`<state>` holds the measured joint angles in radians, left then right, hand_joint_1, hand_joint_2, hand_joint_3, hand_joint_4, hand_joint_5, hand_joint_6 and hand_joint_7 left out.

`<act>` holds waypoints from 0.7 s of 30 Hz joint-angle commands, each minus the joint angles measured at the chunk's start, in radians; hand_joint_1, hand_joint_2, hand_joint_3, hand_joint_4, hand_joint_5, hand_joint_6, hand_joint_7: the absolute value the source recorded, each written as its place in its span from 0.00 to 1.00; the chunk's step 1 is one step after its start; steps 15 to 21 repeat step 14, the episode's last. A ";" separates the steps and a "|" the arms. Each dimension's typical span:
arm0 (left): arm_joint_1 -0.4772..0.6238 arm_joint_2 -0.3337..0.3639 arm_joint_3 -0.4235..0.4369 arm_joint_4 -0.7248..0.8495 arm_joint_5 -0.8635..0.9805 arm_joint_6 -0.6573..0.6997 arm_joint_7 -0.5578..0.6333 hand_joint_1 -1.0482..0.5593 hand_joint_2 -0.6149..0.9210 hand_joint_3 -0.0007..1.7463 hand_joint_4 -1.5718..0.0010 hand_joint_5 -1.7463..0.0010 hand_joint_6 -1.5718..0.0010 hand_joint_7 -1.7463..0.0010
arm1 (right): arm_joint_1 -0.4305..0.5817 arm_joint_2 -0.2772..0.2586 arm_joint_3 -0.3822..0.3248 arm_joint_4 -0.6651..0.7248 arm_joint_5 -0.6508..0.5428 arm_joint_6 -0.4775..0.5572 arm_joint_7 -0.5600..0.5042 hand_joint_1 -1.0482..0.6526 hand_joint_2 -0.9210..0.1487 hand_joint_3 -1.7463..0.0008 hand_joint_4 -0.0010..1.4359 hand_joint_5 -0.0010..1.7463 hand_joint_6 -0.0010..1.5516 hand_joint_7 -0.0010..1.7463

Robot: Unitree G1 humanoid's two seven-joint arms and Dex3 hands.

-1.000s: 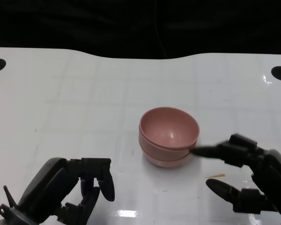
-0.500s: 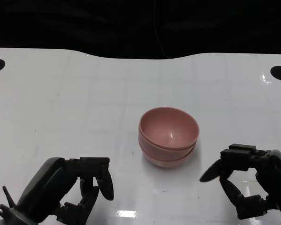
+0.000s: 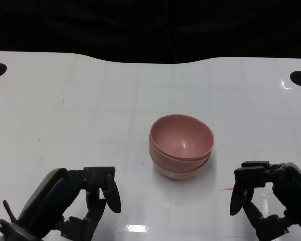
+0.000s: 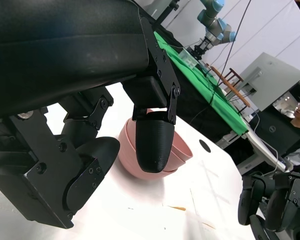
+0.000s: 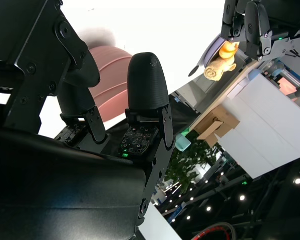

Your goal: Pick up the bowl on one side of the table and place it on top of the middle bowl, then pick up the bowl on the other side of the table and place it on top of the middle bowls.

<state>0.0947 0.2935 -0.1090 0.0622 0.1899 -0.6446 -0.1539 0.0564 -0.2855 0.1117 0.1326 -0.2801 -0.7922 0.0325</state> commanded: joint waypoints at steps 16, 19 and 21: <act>-0.008 -0.020 -0.006 0.041 -0.040 -0.009 -0.021 0.69 0.54 0.95 0.40 0.04 0.45 0.15 | -0.035 -0.007 -0.007 0.045 0.025 -0.018 0.020 0.78 0.86 0.00 0.74 0.96 0.63 0.82; -0.008 -0.020 -0.006 0.041 -0.040 -0.009 -0.021 0.69 0.54 0.95 0.40 0.04 0.45 0.15 | -0.035 -0.007 -0.007 0.045 0.025 -0.018 0.020 0.78 0.86 0.00 0.74 0.96 0.63 0.82; -0.008 -0.020 -0.006 0.041 -0.040 -0.009 -0.021 0.69 0.54 0.95 0.40 0.04 0.45 0.15 | -0.035 -0.007 -0.007 0.045 0.025 -0.018 0.020 0.78 0.86 0.00 0.74 0.96 0.63 0.82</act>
